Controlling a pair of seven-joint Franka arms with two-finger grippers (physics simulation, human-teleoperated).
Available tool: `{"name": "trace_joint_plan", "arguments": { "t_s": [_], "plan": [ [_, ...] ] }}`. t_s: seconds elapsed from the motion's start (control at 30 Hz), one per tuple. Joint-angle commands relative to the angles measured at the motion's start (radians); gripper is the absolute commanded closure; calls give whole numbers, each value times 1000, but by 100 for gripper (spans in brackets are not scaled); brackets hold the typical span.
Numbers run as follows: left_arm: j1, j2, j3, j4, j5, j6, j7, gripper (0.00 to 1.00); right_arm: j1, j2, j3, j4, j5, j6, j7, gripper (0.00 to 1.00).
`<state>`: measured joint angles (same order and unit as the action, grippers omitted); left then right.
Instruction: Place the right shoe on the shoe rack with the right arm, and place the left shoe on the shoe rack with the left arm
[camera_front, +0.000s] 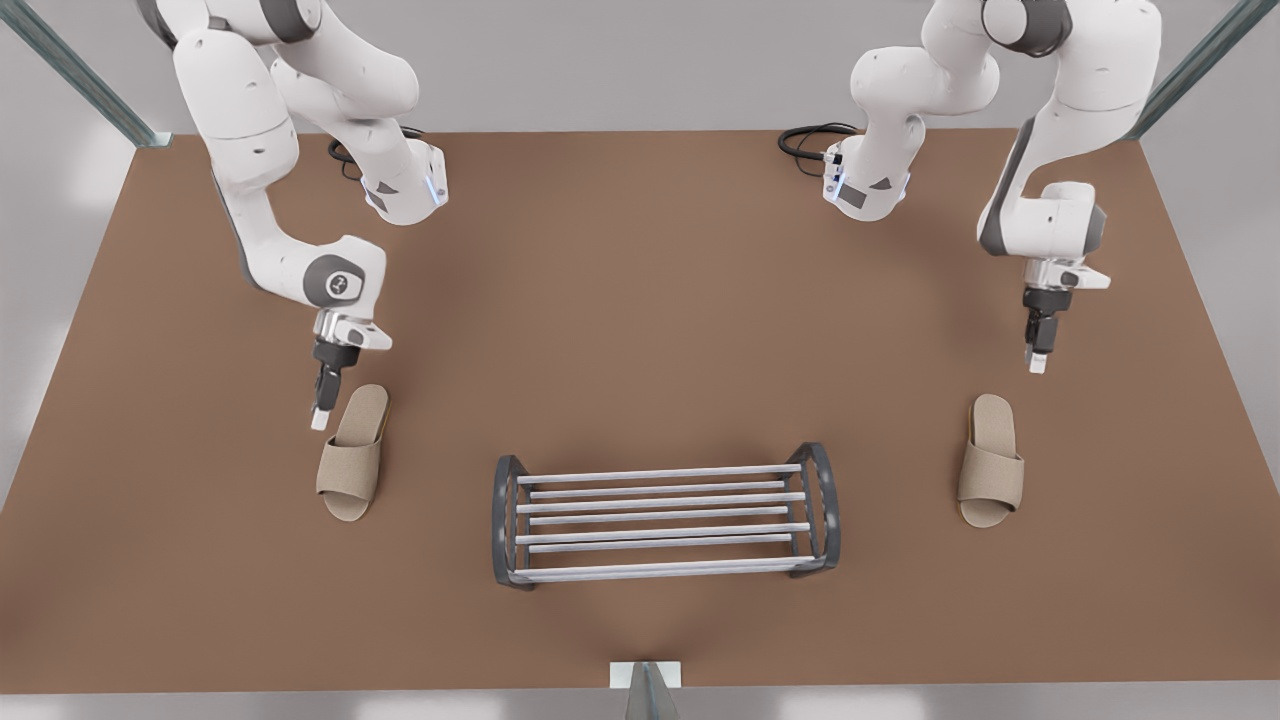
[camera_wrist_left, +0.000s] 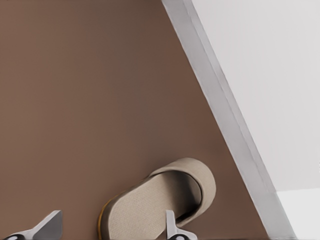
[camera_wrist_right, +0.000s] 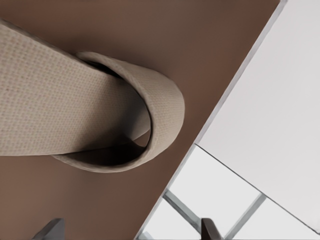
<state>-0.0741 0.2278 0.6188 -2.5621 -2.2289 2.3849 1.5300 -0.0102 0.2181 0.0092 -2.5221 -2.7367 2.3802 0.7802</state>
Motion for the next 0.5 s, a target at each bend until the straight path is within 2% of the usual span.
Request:
{"name": "trace_joint_plan", "arguments": {
  "t_s": [0.0, 0.07, 0.2, 0.33, 0.47],
  "plan": [
    [-1, 35, -33, 31, -70, -43, 799, 0, 1, -5, 0, -9, -132, -62, 656, 0],
    [-1, 50, -106, 59, -212, -42, 672, 0, 30, 23, 0, -6, -130, -110, 656, 0],
    [-1, 82, -120, 95, -213, -56, 455, 0, 53, 73, 0, 9, -130, -154, 686, 0],
    [-1, 136, -206, 157, -284, -50, 331, 0, 53, 90, -5, 28, -130, -156, 703, 0],
    [-1, 162, -243, 238, -291, -13, 260, 0, 67, 118, -12, 40, -130, -211, 741, 0]
  ]
}}
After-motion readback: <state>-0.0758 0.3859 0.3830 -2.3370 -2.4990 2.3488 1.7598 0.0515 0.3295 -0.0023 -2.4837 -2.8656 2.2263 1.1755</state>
